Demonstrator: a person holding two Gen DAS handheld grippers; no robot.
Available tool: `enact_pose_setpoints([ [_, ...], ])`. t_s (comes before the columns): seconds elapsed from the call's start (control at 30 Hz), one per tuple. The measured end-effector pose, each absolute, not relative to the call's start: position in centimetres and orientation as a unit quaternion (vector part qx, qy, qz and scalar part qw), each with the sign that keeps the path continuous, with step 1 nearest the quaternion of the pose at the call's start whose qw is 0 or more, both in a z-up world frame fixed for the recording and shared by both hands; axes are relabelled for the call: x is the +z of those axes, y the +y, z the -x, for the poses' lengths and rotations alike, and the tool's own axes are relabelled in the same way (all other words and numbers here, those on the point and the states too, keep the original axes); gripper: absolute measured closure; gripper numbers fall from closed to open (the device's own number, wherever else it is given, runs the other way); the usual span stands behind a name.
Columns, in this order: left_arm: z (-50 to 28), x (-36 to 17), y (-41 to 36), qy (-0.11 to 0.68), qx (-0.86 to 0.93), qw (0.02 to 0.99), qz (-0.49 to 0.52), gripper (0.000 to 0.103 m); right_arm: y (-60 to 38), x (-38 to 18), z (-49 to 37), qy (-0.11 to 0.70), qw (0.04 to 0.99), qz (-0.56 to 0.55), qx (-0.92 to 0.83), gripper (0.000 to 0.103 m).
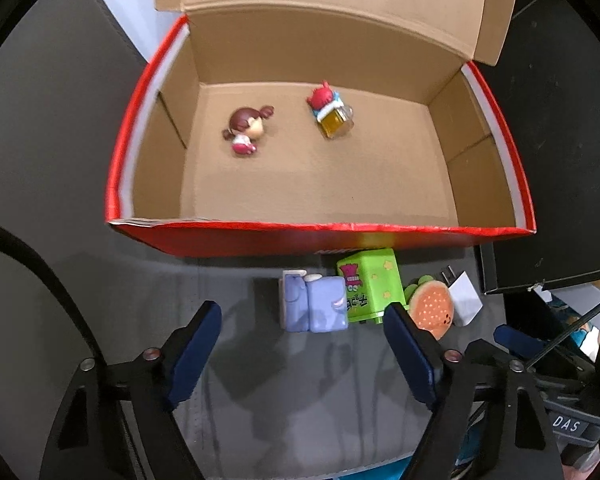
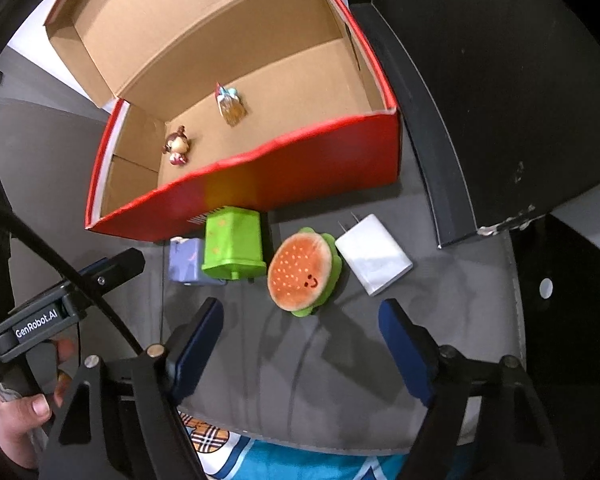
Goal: Organize objects
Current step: 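Close left gripper on the blue block while right gripper closes on the hamburger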
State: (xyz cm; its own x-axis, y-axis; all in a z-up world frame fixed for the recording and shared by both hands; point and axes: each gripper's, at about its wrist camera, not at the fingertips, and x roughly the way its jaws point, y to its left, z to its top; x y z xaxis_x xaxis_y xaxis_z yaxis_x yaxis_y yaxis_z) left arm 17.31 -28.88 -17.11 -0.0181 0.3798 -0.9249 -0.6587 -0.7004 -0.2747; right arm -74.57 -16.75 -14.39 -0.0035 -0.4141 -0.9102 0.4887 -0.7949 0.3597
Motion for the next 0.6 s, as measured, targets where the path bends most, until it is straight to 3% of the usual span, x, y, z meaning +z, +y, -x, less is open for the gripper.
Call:
enact_pose_setpoints([
  [0.23, -17.2, -18.4, -27.8, 0.12, 0.702, 0.361, 0.603, 0.023, -17.8, -15.6, 74.8, 0.034, 0.326, -0.64, -0.695, 0.023],
  [0.6, -16.8, -20.4, -26.5, 0.124, 0.696, 0.346, 0.616, 0.036, -19.7, -17.2, 74.9, 0.045, 0.338, -0.652, -0.678, 0.023],
])
